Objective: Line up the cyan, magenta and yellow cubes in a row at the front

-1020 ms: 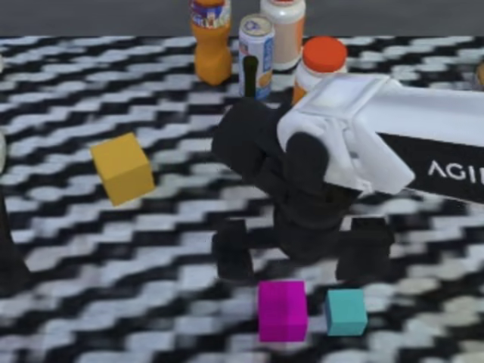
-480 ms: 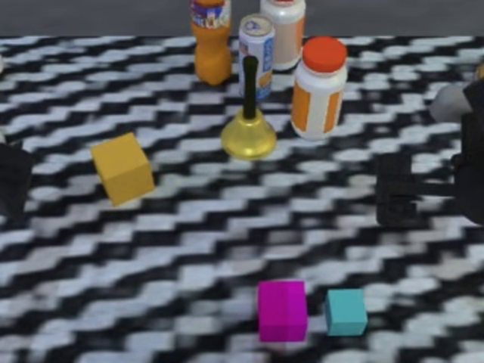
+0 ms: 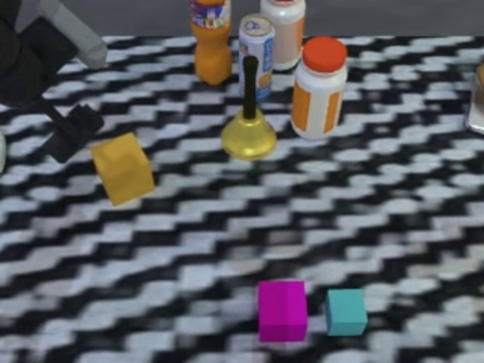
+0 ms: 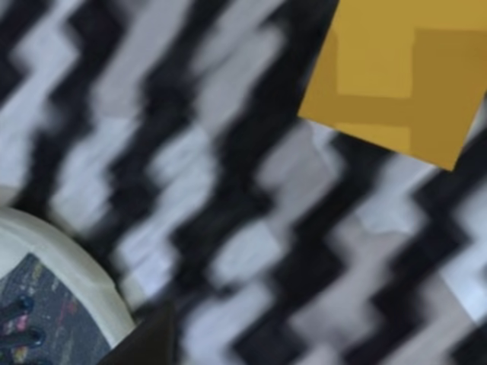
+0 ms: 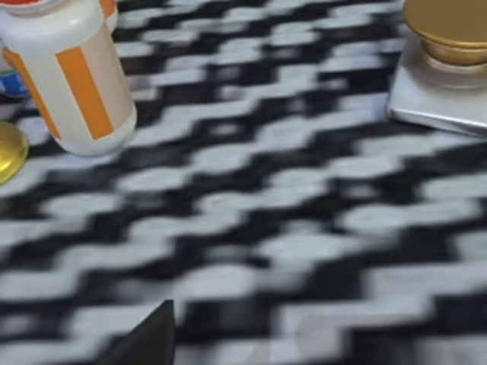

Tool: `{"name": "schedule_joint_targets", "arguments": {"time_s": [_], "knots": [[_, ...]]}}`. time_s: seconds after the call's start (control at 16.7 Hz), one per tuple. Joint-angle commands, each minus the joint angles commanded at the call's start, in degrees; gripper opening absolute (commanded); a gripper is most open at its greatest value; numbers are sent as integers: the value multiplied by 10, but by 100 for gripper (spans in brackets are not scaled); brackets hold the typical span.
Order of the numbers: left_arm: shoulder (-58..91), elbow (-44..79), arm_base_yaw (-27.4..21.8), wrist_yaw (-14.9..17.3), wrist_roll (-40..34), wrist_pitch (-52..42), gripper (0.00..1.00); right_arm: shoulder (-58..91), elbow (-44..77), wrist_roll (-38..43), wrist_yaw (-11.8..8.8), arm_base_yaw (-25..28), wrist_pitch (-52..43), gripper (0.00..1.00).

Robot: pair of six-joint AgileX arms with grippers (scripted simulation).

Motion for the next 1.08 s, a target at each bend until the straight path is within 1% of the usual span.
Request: {"name": "schedule_joint_targets", "arguments": {"time_s": [0.3,0.54,0.66,1.08], "knots": [[220,198,-23,1,85,-122,100,-159,-136,-78,-44,-86,125,100],[320,293,-34,1,124,-173,100,-236,-190,-109,-75,-124,190,100],[336,310,-36,2,131,-182,100,-248,-198,-114,-82,-132,203,100],[337,299,-35,2,131,-171,100,-248,-198,-114,-82,-132,203,100]]}}
